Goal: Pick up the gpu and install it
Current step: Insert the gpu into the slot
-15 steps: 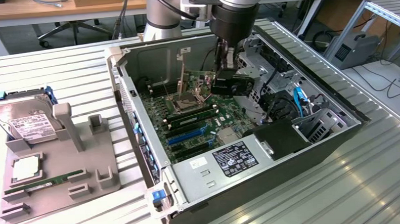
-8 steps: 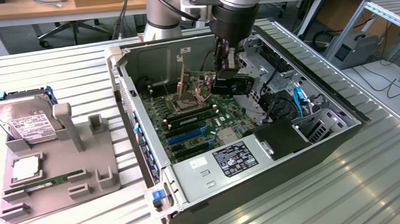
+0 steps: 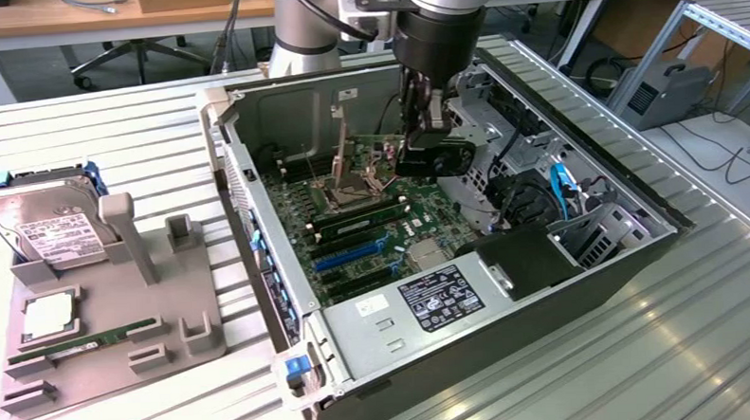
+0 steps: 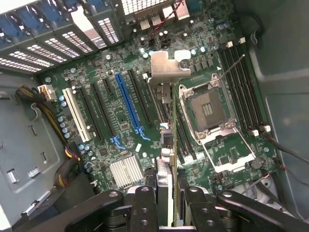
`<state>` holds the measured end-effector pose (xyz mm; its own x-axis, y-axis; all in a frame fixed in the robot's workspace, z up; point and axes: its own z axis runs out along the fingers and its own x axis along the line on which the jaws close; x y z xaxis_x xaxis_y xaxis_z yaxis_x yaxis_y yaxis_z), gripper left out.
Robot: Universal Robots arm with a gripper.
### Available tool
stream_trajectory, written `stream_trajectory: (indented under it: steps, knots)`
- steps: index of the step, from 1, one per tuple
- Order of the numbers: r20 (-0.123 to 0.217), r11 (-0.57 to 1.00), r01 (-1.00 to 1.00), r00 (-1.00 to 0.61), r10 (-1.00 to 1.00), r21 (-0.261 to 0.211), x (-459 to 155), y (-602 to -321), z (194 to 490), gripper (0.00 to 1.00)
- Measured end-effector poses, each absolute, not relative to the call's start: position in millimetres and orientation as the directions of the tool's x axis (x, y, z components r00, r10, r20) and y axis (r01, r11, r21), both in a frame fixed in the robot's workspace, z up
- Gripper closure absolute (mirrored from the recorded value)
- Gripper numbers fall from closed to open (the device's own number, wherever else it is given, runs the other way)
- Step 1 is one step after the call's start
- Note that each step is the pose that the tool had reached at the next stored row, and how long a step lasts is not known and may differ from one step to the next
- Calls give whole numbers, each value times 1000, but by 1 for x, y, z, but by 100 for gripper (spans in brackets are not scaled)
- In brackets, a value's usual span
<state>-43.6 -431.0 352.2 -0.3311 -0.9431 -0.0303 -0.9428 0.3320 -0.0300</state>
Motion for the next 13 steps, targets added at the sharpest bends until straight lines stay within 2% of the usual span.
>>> stream_trajectory:
  steps: [13]
  knots:
    - [-30,266,-964,-265,-964,-30,-44,-431,352,73]
